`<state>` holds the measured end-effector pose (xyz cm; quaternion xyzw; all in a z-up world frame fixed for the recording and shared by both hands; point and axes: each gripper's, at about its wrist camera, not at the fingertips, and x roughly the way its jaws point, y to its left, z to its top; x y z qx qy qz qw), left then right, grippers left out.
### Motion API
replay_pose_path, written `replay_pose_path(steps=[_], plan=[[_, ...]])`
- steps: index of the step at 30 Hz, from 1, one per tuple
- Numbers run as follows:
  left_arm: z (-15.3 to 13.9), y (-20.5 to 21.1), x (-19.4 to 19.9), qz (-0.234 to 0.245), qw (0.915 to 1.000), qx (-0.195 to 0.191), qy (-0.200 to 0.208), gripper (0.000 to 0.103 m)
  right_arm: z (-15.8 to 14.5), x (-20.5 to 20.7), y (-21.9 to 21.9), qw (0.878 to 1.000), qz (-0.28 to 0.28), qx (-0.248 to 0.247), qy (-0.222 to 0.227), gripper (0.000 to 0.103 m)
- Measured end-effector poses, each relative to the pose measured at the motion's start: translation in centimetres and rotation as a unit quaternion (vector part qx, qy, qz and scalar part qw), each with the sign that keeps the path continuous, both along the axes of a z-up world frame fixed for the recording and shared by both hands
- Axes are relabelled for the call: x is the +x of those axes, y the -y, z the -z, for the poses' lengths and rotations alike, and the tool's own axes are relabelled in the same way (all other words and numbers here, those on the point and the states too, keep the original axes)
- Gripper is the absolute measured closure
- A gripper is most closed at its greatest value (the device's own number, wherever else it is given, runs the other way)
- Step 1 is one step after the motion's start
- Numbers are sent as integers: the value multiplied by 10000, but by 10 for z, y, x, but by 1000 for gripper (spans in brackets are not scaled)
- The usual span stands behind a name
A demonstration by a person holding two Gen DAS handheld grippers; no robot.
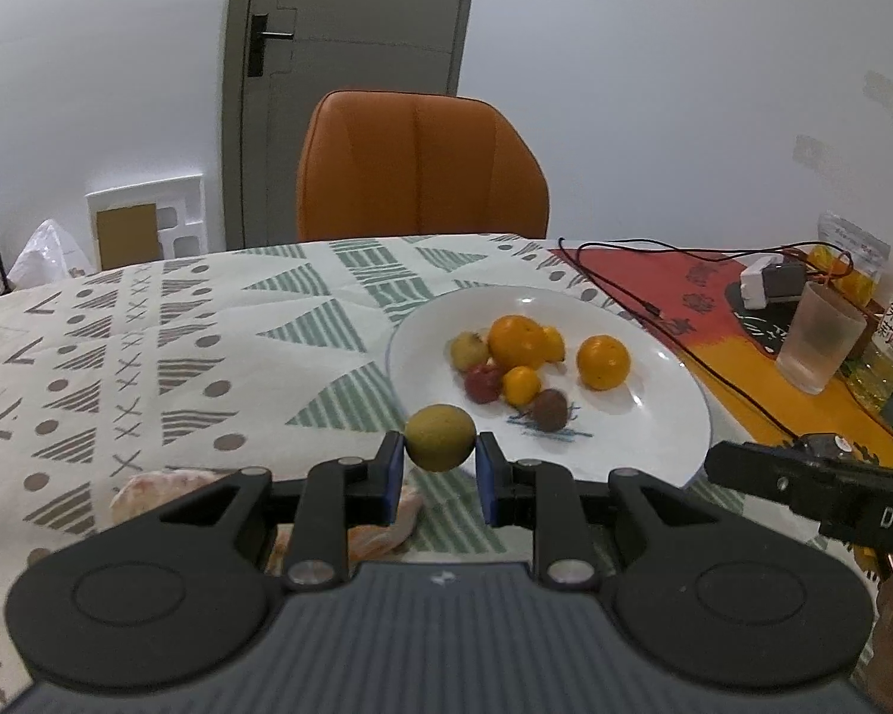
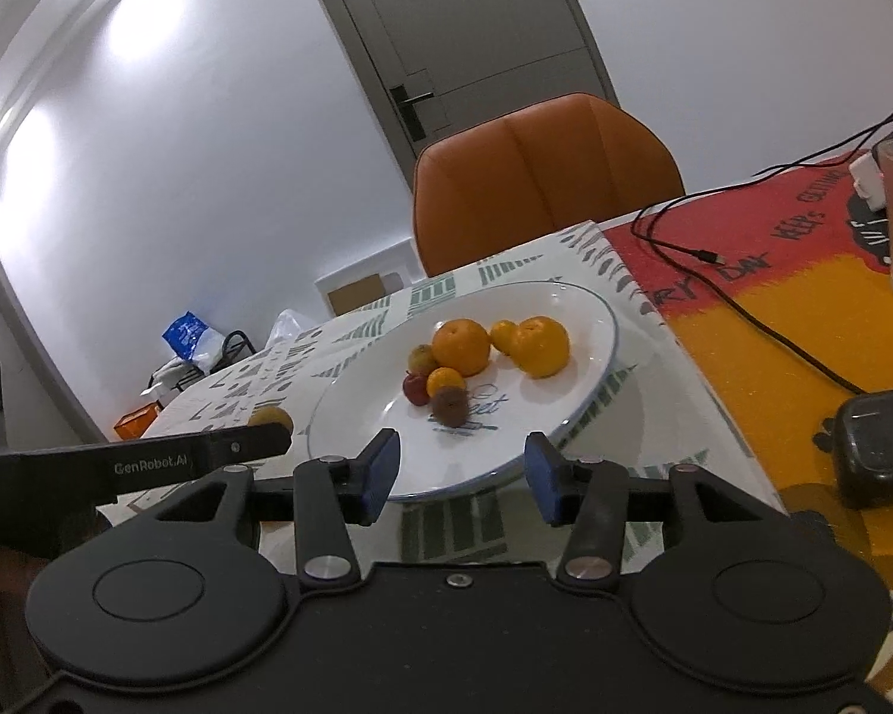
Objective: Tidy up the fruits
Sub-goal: 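Release the plum into the plate with the right tool while the left tool drops the yellow-green fruit there, then move both open tools back toward the two peeled fruit segments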
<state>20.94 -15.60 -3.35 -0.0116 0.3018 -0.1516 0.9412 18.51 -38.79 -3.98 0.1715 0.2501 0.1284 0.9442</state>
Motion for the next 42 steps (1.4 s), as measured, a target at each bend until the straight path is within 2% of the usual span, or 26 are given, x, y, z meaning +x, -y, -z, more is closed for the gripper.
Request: replay_pose_path(steps=[13, 17, 20, 22, 31, 39, 41, 42], plan=[[-12, 27, 4, 278, 9994, -55, 201, 78, 4, -7, 12, 9998, 165, 41, -92, 55], [-13, 27, 2, 182, 9995, 60, 257, 70, 3, -6, 12, 9998, 167, 45, -107, 55], [-11, 19, 0, 81, 9997, 113, 220, 58, 5, -4, 9, 9998, 126, 78, -139, 55], [-9, 12, 0, -7, 9997, 157, 184, 45, 5, -3, 5, 9998, 82, 77, -141, 55], [-2, -18, -5, -395, 9989, 233, 83, 32, 5, -1, -8, 9998, -59, 66, -153, 54], [3, -37, -12, -600, 9979, 238, -7, 29, 3, 1, -24, 9997, -204, 36, -131, 44], [3, -42, -14, -647, 9976, 264, -1, 28, 2, 1, -29, 9996, -246, 15, -113, 38], [3, -44, -15, -671, 9974, 277, 3, 25, 2, 1, -32, 9996, -256, -8, -99, 32]])
